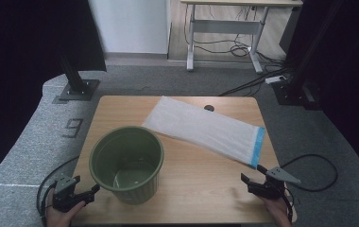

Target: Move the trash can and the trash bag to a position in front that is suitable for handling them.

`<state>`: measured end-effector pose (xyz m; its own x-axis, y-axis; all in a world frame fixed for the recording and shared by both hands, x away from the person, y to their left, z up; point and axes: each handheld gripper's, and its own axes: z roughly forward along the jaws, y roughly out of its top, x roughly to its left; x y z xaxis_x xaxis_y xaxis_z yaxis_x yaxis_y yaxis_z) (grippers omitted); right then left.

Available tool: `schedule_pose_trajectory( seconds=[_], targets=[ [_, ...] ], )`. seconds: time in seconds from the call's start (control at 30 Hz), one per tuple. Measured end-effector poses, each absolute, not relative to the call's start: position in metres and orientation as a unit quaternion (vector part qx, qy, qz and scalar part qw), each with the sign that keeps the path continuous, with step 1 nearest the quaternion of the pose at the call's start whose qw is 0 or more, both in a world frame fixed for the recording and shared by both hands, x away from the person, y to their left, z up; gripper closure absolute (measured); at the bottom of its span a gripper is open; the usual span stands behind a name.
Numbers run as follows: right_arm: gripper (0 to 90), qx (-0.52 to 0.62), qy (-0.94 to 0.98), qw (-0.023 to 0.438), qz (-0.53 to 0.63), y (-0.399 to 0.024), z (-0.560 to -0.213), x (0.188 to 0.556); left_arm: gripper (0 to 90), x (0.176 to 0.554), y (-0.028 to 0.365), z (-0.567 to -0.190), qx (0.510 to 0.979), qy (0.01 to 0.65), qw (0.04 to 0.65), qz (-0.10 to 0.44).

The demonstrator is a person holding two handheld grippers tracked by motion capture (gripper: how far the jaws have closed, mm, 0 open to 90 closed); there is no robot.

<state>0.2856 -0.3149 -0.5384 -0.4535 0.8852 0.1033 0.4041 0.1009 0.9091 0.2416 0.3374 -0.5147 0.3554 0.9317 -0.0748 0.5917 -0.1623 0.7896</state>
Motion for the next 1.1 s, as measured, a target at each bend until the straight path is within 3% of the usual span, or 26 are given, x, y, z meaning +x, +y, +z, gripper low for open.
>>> schedule_pose_trajectory(
  seconds=[0.37, 0.53, 0.57, 0.6, 1.1],
  targets=[
    [13.2, 0.447, 0.700, 0.243, 0.501, -0.320, -0.538, 0.272, 10.6, 0.225, 0.333, -0.500, 0.775, 0.443, 0.412, 0.185],
    [13.3, 0.431, 0.708, 0.242, 0.504, -0.318, -0.538, 0.273, 10.6, 0.226, 0.297, -0.482, 0.803, 0.352, 0.462, 0.136],
    [13.2, 0.426, 0.710, 0.243, 0.505, -0.317, -0.537, 0.272, 7.4, 0.226, 0.297, -0.482, 0.803, 0.352, 0.462, 0.136],
    [13.3, 0.424, 0.710, 0.244, 0.507, -0.316, -0.536, 0.272, 8.9, 0.229, 0.282, -0.480, 0.815, 0.348, 0.436, 0.155],
    [13.6, 0.409, 0.718, 0.233, 0.513, -0.312, -0.536, 0.273, 12.1, 0.272, 0.213, -0.483, 0.839, 0.332, 0.407, 0.142]
  ],
)
